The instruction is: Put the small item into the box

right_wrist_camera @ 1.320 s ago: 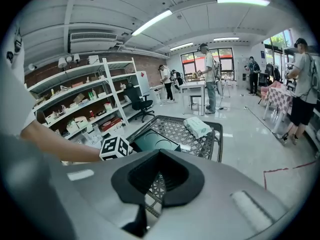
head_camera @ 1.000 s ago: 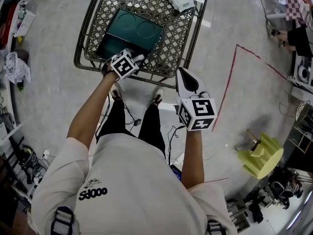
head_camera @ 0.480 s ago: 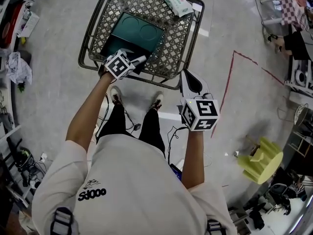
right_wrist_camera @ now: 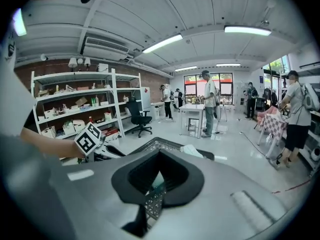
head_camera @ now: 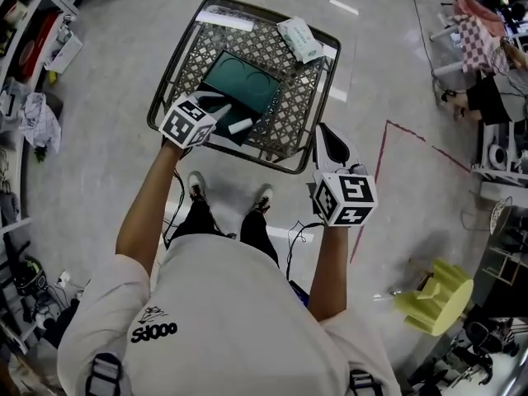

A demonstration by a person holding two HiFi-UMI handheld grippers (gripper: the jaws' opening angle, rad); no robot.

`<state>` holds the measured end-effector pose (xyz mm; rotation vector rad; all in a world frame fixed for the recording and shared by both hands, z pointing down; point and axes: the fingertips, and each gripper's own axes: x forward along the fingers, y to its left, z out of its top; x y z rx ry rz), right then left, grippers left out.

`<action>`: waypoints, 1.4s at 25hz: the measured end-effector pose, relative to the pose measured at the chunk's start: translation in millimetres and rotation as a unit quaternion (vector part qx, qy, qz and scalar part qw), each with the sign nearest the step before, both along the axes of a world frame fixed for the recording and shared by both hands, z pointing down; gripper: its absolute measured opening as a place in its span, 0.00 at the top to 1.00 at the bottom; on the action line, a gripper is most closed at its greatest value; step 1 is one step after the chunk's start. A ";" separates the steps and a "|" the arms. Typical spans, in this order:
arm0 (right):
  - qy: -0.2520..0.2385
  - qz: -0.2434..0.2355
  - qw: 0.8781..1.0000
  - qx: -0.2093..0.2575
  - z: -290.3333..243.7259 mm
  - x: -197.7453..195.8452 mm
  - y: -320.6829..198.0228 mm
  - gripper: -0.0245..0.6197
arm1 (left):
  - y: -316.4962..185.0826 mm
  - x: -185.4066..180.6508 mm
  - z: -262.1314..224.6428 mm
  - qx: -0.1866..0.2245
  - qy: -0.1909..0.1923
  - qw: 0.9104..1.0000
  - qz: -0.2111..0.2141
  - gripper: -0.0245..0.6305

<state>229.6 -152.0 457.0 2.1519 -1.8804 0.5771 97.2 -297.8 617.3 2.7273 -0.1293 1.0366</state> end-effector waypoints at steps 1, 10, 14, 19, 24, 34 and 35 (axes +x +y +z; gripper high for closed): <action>0.006 -0.002 1.000 0.008 -7.3 0.5 -3.6 0.95 | -5.2 -2.2 -11.5 0.008 0.013 1.000 -0.010 0.88; 0.053 -0.027 0.997 0.057 -63.5 -4.6 -27.9 0.95 | -38.9 -20.4 -121.2 0.093 0.122 0.985 -0.076 0.93; 0.083 -0.047 0.993 0.075 -87.3 -9.0 -39.2 0.95 | -43.7 -23.2 -163.3 0.119 0.161 0.976 -0.083 0.95; 0.118 -0.066 0.985 0.103 -119.6 -16.9 -48.2 0.95 | -43.5 -25.8 -204.9 0.154 0.192 0.966 -0.081 0.95; 0.136 -0.078 0.980 0.125 -140.7 -22.0 -52.6 0.95 | -40.1 -27.3 -234.9 0.187 0.211 0.956 -0.078 0.95; 0.161 -0.088 0.971 0.152 -169.5 -25.6 -50.0 0.95 | -22.4 -22.2 -282.0 0.228 0.241 0.942 -0.050 0.95; 0.164 -0.090 0.970 0.153 -171.3 -26.0 -49.7 0.95 | -21.4 -21.7 -285.8 0.229 0.244 0.941 -0.050 0.95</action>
